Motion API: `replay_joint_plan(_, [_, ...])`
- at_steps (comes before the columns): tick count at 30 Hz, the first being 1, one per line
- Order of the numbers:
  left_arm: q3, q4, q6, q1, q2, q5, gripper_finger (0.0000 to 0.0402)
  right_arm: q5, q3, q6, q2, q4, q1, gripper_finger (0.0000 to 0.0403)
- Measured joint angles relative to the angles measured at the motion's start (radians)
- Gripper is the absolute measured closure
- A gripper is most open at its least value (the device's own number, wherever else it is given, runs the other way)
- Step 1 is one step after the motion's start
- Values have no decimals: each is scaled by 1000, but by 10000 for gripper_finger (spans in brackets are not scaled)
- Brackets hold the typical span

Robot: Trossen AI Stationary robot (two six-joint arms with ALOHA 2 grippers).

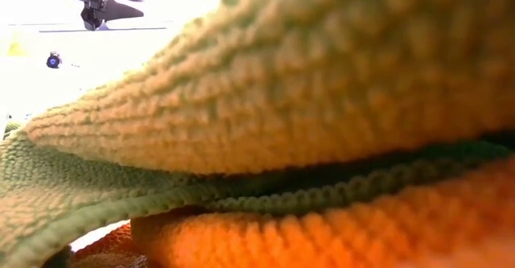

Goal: Sort microfiber towel by color & place in baskets
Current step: Put the green microfiber cloth into the right transparent bin

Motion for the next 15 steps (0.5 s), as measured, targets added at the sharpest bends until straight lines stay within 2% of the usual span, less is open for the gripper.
replay_joint_plan(7, [0,6,28,0,-7,0,216,206,-4,-96,28,-4,-80,255])
replay_joint_plan(12, [1,13,77,0,-29,0,216,209,-4,-193,33,30,-128,255])
replay_joint_plan(15, [1,15,112,0,-40,1,216,171,-4,-271,29,111,-152,255])
